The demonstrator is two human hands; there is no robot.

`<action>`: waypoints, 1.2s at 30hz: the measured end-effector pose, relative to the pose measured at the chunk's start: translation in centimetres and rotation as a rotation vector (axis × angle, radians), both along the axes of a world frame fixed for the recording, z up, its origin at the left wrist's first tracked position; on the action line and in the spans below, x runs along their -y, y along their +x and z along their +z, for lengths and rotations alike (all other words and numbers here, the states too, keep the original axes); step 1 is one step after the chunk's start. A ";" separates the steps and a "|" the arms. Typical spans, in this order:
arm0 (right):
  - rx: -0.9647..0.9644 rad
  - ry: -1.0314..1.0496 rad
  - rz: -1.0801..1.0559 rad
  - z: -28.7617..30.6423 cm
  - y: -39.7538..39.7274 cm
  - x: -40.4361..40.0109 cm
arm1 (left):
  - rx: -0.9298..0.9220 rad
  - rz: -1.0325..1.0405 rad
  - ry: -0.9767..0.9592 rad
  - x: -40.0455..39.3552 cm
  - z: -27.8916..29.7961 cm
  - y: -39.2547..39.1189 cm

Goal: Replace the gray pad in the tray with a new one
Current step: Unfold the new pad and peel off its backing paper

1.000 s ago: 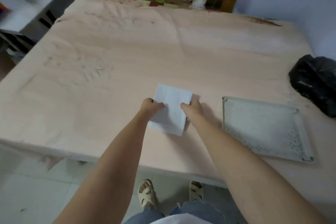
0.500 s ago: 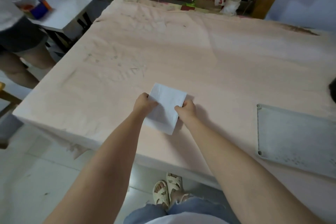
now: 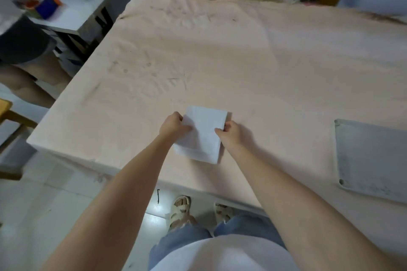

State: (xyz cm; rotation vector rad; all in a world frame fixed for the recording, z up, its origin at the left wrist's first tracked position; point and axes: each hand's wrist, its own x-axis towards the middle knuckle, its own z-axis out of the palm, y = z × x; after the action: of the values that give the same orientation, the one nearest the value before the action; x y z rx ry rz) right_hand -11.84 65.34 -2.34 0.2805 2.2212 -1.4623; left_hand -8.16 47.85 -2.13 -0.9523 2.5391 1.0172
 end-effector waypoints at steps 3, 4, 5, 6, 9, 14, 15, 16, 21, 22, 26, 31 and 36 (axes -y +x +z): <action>-0.048 0.099 -0.023 -0.2 0.5 0.6 | -0.005 -0.071 0.021 0.8 -0.1 0.2; -0.064 0.129 -0.034 -0.2 0.7 0.8 | -0.005 -0.098 0.015 1.1 -0.1 0.3; -0.080 0.156 -0.042 -0.2 0.9 1.1 | -0.008 -0.127 0.005 1.4 -0.1 0.3; -0.103 0.213 -0.039 -0.3 1.2 1.4 | -0.013 -0.152 0.005 1.8 -0.1 0.4; -0.226 0.482 -0.052 -0.7 2.2 2.0 | -0.046 -0.159 0.085 2.6 -0.4 0.7; -0.219 0.595 -0.086 -1.2 4.3 1.6 | -0.025 -0.163 0.208 3.0 -0.7 1.4; -0.196 0.602 -0.078 -1.2 4.7 1.5 | -0.030 -0.168 0.226 3.0 -0.8 1.5; -0.179 0.598 -0.081 -1.2 4.9 1.5 | -0.035 -0.177 0.232 2.9 -0.7 1.6; -0.130 0.495 -0.165 -0.8 5.1 1.8 | -0.024 -0.113 0.355 2.4 -0.3 1.2; -0.128 0.465 -0.188 -0.7 4.9 1.7 | -0.022 -0.093 0.386 2.3 -0.3 1.1; -0.113 0.389 -0.240 -0.5 4.6 1.2 | 0.000 -0.021 0.453 1.9 0.1 1.1; 0.057 -0.036 -0.311 -0.4 3.8 0.6 | 0.031 0.079 0.605 1.7 1.0 0.8; -0.110 -0.041 -0.307 0.6 2.6 0.0 | 0.037 0.072 0.709 1.8 3.3 -0.2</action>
State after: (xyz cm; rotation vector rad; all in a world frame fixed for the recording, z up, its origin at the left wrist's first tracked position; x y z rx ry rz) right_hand -9.22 65.39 -1.71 0.5611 2.3089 -1.7160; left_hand -8.33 46.07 1.14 -0.8249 1.8713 1.7239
